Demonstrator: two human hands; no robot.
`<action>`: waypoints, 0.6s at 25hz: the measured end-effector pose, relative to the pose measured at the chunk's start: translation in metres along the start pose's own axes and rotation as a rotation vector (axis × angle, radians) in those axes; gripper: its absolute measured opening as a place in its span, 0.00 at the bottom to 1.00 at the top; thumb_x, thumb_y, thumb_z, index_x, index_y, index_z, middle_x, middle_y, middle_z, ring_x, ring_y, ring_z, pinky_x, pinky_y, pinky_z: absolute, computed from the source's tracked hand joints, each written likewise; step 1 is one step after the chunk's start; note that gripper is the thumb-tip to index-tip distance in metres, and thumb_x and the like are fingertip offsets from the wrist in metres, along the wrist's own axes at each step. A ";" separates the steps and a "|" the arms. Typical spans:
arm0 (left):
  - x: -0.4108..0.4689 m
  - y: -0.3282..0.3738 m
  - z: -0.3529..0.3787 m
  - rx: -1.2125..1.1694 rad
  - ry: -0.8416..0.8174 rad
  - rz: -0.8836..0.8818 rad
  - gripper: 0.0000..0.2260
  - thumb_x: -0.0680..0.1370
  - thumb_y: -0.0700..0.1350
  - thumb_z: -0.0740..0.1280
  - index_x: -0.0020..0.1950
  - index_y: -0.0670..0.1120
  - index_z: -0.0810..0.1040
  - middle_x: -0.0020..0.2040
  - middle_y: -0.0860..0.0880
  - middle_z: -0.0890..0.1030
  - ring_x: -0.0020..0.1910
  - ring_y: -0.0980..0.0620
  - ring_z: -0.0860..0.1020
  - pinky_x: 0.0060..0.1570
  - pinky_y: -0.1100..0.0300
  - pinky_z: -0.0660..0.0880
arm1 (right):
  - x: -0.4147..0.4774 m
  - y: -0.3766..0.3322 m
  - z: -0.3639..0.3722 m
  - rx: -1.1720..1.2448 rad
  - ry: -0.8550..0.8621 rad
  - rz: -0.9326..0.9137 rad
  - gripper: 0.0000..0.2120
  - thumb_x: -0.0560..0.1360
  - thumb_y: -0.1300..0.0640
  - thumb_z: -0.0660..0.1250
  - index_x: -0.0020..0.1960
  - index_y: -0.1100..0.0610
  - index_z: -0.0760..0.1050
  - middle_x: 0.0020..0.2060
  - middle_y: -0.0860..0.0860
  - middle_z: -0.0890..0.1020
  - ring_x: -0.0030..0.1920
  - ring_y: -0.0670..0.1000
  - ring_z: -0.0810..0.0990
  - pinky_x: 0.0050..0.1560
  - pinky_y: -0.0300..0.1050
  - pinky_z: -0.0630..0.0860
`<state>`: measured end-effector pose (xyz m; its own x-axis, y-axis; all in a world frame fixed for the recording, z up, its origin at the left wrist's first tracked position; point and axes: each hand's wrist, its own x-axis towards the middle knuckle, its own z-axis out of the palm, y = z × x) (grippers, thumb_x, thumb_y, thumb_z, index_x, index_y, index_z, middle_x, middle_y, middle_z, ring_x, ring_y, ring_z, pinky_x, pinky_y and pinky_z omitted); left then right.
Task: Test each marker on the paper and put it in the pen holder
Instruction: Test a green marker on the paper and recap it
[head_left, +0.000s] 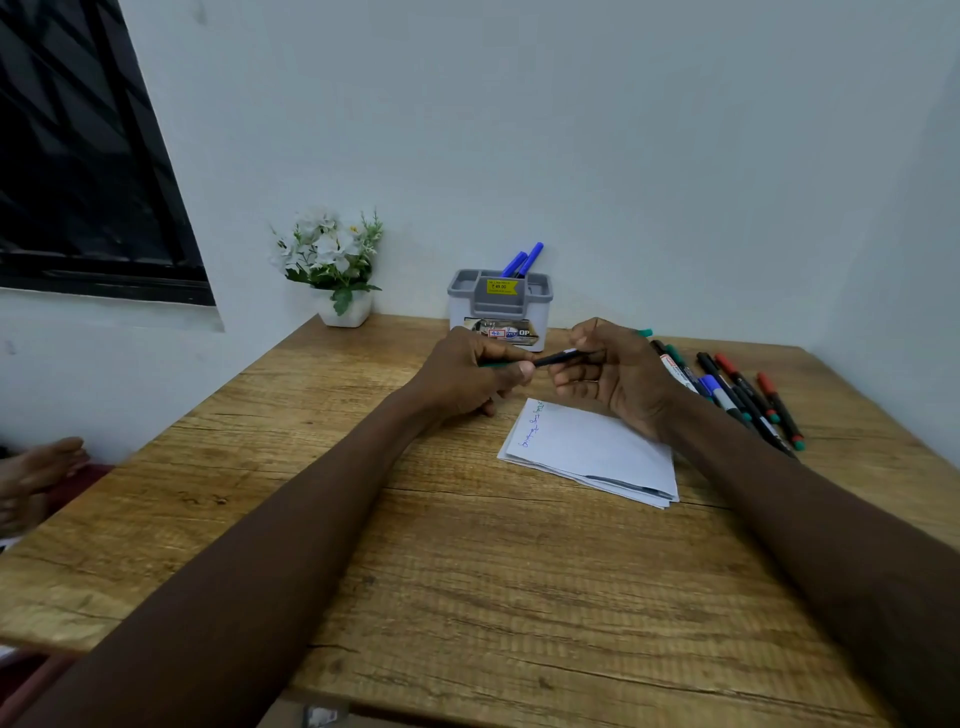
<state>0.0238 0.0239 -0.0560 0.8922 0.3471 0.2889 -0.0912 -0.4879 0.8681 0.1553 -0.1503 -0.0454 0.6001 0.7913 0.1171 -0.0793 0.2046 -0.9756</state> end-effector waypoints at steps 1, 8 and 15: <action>0.000 -0.001 -0.001 0.001 -0.001 0.013 0.08 0.78 0.42 0.73 0.55 0.43 0.87 0.42 0.40 0.86 0.34 0.50 0.80 0.32 0.58 0.79 | -0.001 0.000 0.001 0.001 0.001 0.014 0.08 0.81 0.64 0.63 0.46 0.62 0.79 0.39 0.61 0.87 0.37 0.53 0.88 0.40 0.45 0.86; 0.002 -0.003 0.004 0.018 -0.008 0.078 0.11 0.83 0.39 0.65 0.61 0.38 0.83 0.38 0.47 0.83 0.34 0.54 0.76 0.35 0.61 0.74 | 0.000 0.008 0.004 -0.228 0.039 -0.111 0.08 0.72 0.64 0.77 0.49 0.67 0.85 0.39 0.61 0.87 0.38 0.53 0.87 0.42 0.42 0.85; -0.003 -0.003 0.009 0.152 -0.018 0.104 0.10 0.82 0.38 0.67 0.61 0.41 0.83 0.38 0.49 0.84 0.31 0.66 0.77 0.37 0.68 0.74 | 0.001 0.014 0.004 -0.387 -0.005 -0.141 0.08 0.74 0.65 0.76 0.50 0.68 0.84 0.37 0.62 0.86 0.34 0.54 0.86 0.37 0.45 0.85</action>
<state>0.0249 0.0173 -0.0635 0.8895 0.2745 0.3652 -0.1170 -0.6360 0.7628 0.1515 -0.1448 -0.0581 0.5799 0.7738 0.2549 0.3091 0.0806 -0.9476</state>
